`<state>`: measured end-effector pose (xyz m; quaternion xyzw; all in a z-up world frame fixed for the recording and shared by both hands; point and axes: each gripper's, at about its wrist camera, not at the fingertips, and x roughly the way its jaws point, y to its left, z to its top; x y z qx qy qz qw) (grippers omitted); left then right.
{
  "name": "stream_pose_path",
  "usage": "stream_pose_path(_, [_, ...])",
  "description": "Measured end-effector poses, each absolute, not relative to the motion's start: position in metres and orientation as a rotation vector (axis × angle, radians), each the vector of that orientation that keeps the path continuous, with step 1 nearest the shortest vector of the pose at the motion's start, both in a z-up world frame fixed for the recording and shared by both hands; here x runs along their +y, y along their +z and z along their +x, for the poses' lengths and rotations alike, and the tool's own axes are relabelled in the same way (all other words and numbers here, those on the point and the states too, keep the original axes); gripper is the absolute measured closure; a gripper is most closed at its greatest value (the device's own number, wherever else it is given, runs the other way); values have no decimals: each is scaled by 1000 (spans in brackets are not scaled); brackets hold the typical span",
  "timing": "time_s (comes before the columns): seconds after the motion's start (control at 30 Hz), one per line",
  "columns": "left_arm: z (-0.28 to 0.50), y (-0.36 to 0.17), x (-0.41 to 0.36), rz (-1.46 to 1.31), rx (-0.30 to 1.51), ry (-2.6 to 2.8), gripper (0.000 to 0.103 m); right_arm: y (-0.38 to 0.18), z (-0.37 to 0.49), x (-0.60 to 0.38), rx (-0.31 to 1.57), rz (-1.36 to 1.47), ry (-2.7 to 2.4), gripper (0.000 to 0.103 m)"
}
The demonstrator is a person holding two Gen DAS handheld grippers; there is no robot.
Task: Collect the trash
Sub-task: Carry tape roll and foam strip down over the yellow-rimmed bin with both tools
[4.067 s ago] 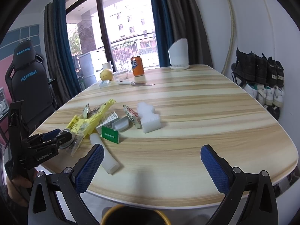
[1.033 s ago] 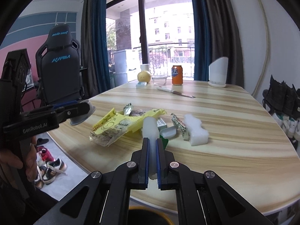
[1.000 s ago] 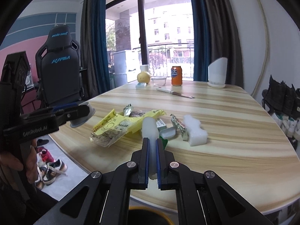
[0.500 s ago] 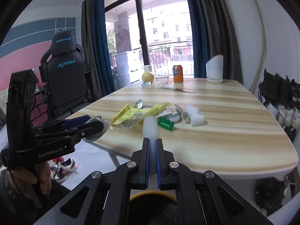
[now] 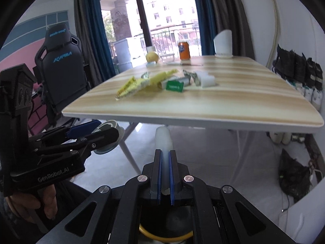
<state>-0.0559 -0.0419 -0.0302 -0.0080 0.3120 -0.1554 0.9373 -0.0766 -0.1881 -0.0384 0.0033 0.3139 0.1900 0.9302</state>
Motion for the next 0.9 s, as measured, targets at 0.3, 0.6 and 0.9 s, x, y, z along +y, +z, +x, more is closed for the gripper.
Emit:
stream_pose_path(0.3, [-32,-78,-48,-10,746,-288,59,-96,-42,-185,807,24,333,98])
stream_pose_path(0.6, [-8,-132,-39,-61,922,-243,59,-150,-21,-184,982,25,267,98])
stream_pose_path(0.9, [-5,-177,-47,-14,1056,-242,59,-195,-10,-175,1130,34,229,98])
